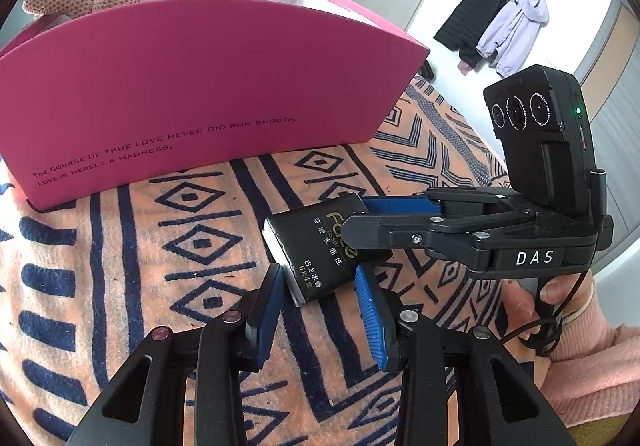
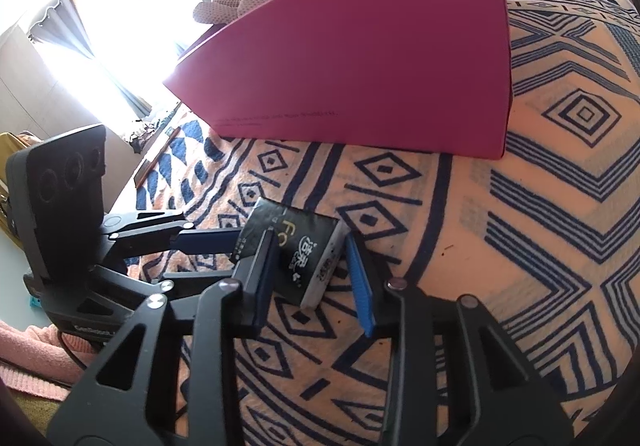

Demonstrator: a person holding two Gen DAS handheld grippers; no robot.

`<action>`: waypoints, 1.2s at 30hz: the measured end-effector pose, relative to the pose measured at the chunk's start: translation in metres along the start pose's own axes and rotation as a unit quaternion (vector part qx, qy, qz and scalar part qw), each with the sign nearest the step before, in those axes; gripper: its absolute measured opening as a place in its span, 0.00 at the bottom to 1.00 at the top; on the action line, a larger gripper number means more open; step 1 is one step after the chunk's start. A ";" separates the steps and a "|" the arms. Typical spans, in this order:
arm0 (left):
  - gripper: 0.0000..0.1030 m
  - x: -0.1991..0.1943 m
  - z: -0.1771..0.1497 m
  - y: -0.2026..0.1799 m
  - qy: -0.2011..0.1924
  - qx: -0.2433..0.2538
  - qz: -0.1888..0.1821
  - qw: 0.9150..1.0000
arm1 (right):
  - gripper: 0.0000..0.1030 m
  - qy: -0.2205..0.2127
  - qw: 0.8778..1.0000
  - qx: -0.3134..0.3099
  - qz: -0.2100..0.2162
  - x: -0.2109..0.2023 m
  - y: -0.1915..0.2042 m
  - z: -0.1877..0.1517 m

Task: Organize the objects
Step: 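Reach the right gripper to the black 'Face' tissue pack and grasp it, then lift the black 'Face' pack with the right gripper toward the pink box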

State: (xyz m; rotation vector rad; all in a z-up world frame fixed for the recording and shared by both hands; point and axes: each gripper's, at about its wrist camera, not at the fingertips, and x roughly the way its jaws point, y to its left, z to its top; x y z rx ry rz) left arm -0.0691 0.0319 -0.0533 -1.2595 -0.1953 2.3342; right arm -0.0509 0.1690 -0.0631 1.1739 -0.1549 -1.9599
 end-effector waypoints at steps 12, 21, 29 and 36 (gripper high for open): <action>0.35 -0.006 0.001 -0.008 -0.007 0.008 -0.002 1.000 | 0.36 -0.004 1.000 -0.007 -0.010 -0.006 0.008 -0.001; 0.35 -0.013 0.004 -0.017 -0.015 0.017 -0.007 1.000 | 0.36 -0.023 0.999 -0.018 -0.019 -0.017 0.013 -0.002; 0.35 -0.018 0.006 -0.022 -0.024 0.025 -0.007 0.999 | 0.36 -0.035 0.999 -0.023 -0.023 -0.020 0.016 -0.001; 0.35 -0.022 0.011 -0.027 -0.032 0.032 -0.008 0.999 | 0.36 -0.049 0.998 -0.029 -0.025 -0.030 0.020 0.001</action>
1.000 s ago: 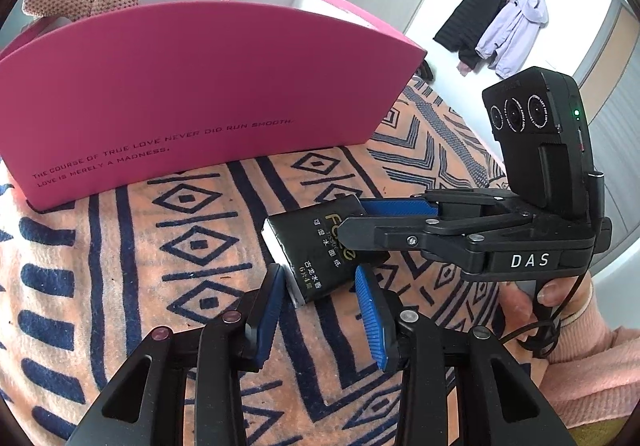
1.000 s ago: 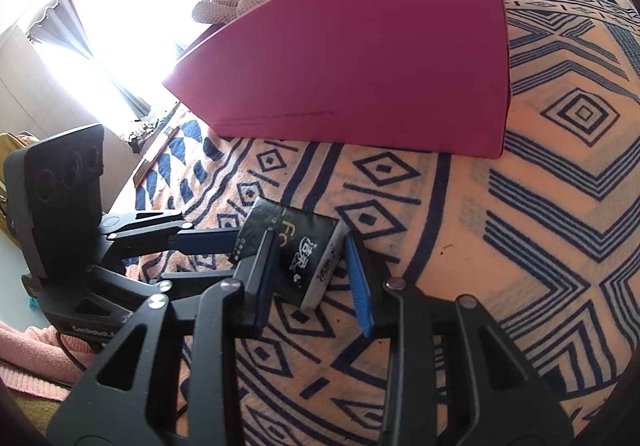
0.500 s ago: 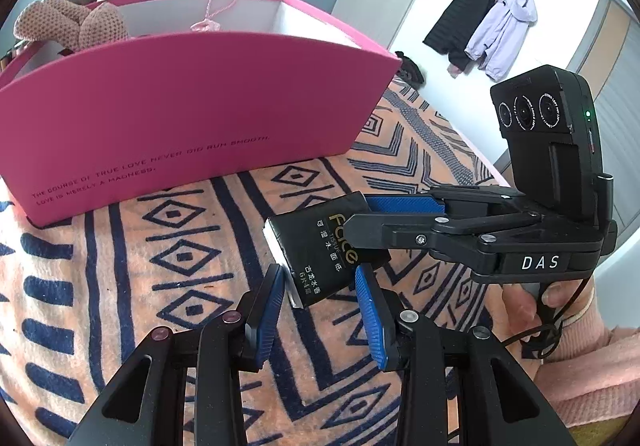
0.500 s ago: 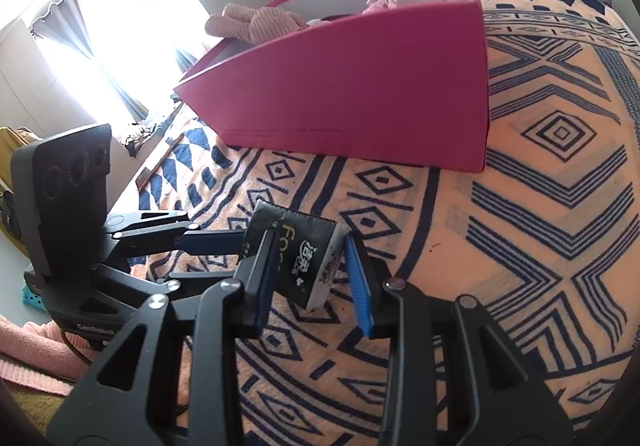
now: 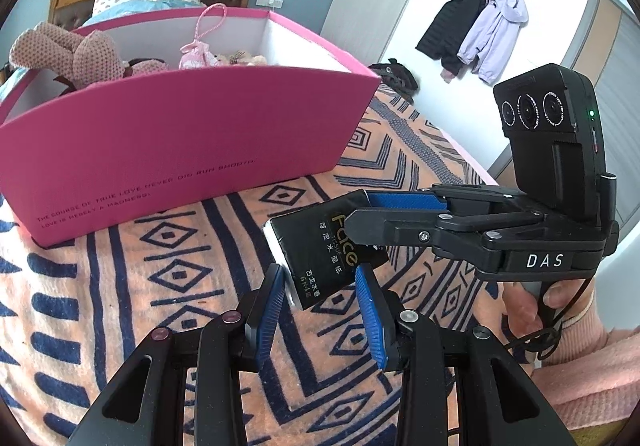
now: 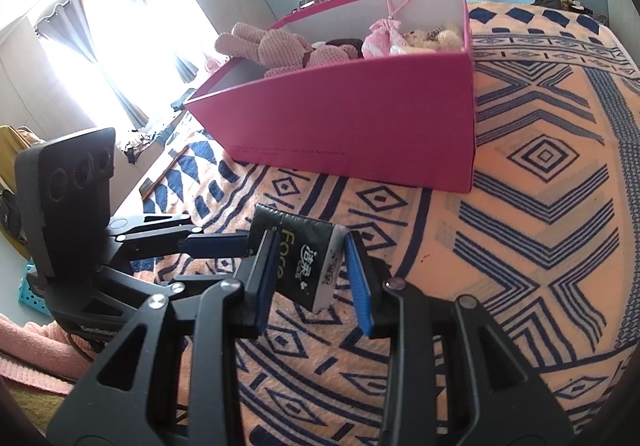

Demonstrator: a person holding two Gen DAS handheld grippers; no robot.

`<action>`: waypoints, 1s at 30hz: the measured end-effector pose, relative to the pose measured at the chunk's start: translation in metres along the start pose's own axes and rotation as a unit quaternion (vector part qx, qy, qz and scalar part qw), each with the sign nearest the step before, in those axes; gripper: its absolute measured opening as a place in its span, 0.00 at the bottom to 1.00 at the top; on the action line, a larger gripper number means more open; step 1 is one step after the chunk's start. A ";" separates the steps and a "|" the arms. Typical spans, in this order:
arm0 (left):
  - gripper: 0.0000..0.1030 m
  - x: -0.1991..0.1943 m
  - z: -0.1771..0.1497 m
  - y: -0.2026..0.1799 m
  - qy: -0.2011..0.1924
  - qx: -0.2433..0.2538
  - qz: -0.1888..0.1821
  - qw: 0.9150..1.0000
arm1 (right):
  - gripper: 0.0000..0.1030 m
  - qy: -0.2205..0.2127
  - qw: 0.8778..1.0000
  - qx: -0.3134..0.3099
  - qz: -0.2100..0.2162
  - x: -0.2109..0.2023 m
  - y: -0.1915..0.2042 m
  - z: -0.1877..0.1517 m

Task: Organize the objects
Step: 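Lift the black 'Face' pack with the right gripper toward the pink box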

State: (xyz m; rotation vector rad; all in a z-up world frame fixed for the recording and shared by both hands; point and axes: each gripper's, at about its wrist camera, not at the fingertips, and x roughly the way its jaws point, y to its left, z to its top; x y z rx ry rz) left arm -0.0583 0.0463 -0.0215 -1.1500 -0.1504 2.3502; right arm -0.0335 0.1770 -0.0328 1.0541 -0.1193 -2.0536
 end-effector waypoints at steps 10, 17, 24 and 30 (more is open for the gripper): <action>0.35 -0.004 0.008 -0.008 -0.013 0.014 0.003 1.000 | 0.36 -0.014 1.000 -0.005 -0.005 -0.010 0.001 0.006; 0.35 -0.008 0.015 -0.013 -0.022 0.024 0.005 0.999 | 0.36 -0.024 1.000 -0.007 -0.008 -0.017 0.001 0.010; 0.35 -0.013 0.021 -0.016 -0.032 0.028 0.006 0.999 | 0.36 -0.034 0.999 -0.013 -0.008 -0.024 0.002 0.015; 0.35 -0.016 0.024 -0.018 -0.039 0.032 0.007 0.999 | 0.36 -0.042 0.999 -0.019 -0.009 -0.028 0.003 0.020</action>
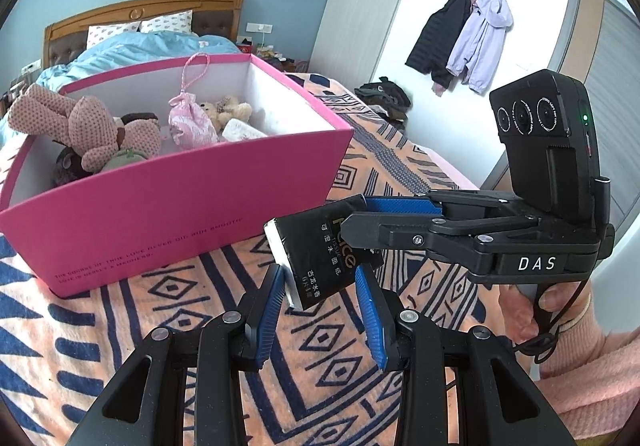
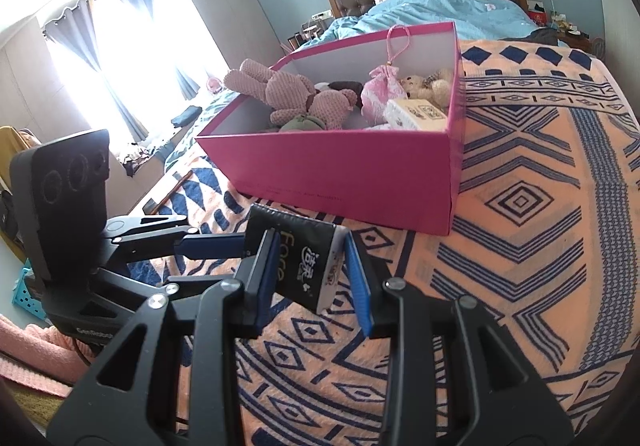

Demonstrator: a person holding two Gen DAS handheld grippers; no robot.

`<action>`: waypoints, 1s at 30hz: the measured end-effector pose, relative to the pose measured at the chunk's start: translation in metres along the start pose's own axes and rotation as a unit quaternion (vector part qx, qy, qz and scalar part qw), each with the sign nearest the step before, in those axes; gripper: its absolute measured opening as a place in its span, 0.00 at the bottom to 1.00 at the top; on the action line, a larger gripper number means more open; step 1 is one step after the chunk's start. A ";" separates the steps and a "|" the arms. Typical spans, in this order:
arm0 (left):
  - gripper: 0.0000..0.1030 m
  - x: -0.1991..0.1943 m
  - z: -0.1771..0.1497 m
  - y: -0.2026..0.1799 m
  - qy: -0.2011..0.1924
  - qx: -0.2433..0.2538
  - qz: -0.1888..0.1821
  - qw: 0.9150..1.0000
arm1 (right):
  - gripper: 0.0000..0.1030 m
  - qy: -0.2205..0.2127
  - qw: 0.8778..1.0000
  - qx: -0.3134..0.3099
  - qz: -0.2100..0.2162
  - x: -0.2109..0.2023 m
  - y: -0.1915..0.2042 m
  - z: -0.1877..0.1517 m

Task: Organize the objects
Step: 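Lift the black 'Face' pack with the right gripper toward the pink box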

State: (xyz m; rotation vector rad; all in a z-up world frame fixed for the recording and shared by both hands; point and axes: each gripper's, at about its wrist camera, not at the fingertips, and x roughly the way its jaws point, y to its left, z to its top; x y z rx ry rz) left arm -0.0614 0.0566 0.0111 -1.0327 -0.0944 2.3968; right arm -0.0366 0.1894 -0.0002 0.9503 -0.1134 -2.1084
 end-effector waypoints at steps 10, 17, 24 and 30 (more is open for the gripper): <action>0.35 -0.001 0.006 0.000 -0.008 0.002 0.001 1.000 | 0.36 -0.007 1.000 -0.004 0.000 -0.003 0.000 0.005; 0.35 -0.002 0.012 0.000 -0.015 0.009 0.007 1.000 | 0.36 -0.013 1.000 -0.007 -0.002 -0.006 0.001 0.010; 0.35 -0.005 0.018 0.000 -0.023 0.013 0.012 1.000 | 0.36 -0.020 1.000 -0.011 -0.002 -0.007 0.001 0.016; 0.35 -0.007 0.022 0.000 -0.029 0.015 0.015 0.999 | 0.37 -0.025 1.000 -0.013 -0.001 -0.009 0.002 0.020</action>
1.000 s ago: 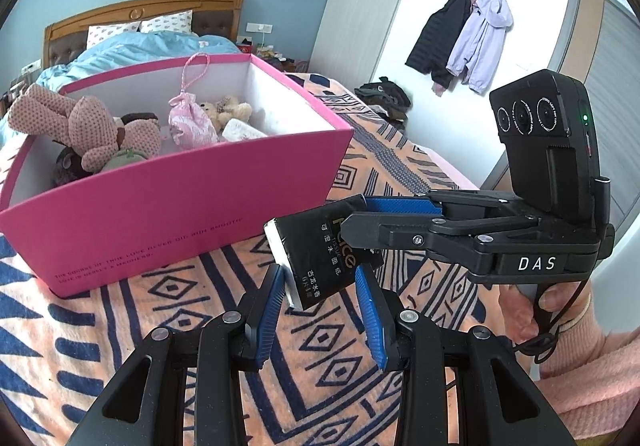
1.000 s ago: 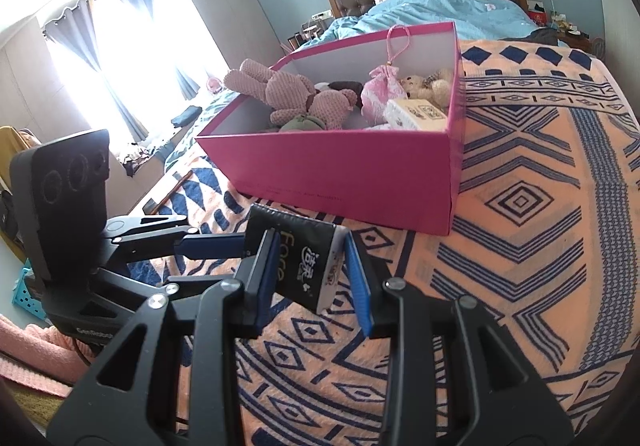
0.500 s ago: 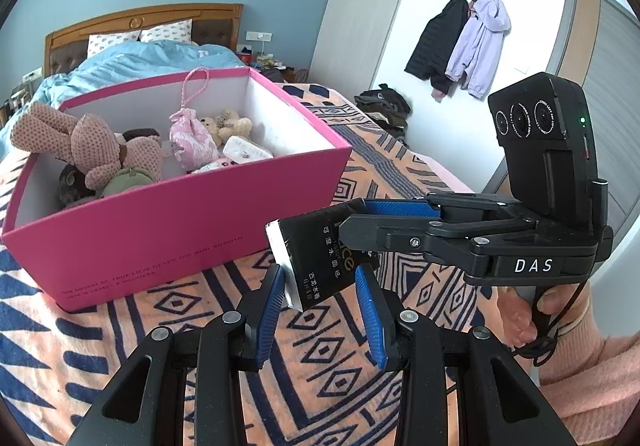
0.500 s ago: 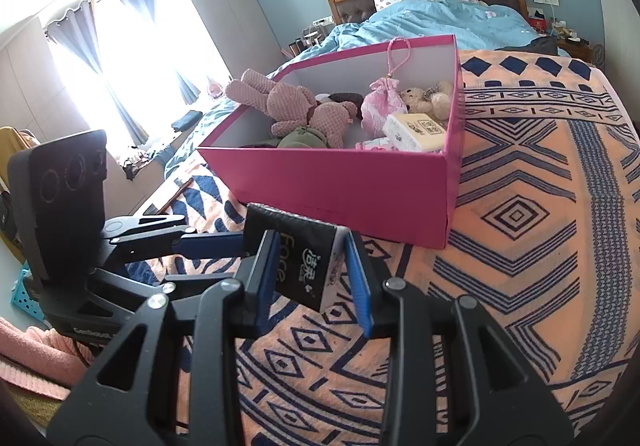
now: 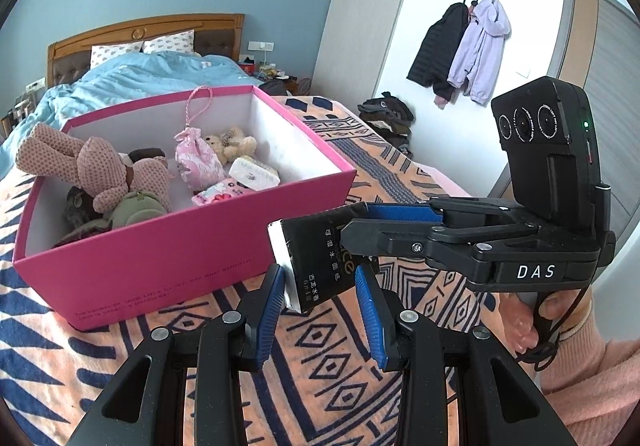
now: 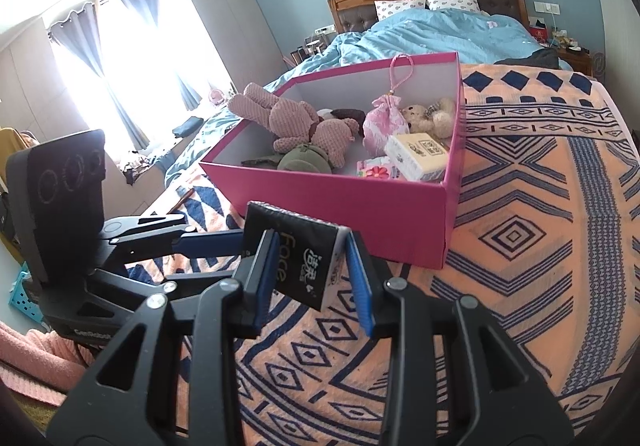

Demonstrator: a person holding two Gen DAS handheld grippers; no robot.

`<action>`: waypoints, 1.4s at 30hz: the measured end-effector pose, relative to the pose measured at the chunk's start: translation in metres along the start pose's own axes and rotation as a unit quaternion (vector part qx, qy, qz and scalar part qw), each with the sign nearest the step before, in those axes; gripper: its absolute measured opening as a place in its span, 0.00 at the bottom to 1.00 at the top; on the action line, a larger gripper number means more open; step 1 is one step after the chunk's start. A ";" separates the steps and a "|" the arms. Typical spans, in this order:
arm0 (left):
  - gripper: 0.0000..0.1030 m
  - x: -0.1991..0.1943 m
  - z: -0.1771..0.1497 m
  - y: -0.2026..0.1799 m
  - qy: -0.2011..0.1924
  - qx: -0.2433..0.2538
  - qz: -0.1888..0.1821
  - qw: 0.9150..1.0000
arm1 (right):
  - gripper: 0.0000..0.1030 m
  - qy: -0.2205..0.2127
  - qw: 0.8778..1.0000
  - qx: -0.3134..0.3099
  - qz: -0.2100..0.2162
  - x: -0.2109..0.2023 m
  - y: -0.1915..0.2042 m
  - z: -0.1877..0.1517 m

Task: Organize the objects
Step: 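Lift the black 'Face' pack with the right gripper toward the pink box, then carry the black pack over the pink box rim with the right gripper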

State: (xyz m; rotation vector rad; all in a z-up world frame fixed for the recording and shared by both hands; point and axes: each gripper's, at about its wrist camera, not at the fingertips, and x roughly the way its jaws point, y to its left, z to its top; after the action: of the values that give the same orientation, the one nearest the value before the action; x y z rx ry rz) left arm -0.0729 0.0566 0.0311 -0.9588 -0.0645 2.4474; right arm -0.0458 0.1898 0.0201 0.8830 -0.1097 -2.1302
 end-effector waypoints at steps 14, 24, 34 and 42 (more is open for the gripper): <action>0.35 0.000 0.009 0.004 -0.008 0.001 0.003 1.000 | 0.37 -0.009 1.000 -0.006 0.000 -0.002 0.001 0.010; 0.35 0.000 0.019 0.007 -0.017 0.002 0.006 1.000 | 0.37 -0.018 1.000 -0.013 -0.002 -0.002 0.000 0.021; 0.35 0.001 0.029 0.007 -0.023 0.008 0.011 1.000 | 0.37 -0.026 1.000 -0.016 -0.003 -0.005 -0.003 0.030; 0.35 0.000 0.036 0.011 -0.029 0.009 0.016 0.999 | 0.37 -0.030 0.999 -0.017 -0.002 -0.004 -0.004 0.037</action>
State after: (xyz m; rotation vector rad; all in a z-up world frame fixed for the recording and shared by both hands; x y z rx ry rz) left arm -0.1008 0.0523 0.0554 -0.8872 -0.0467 2.5013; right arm -0.0699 0.1879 0.0490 0.7998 -0.1013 -2.1572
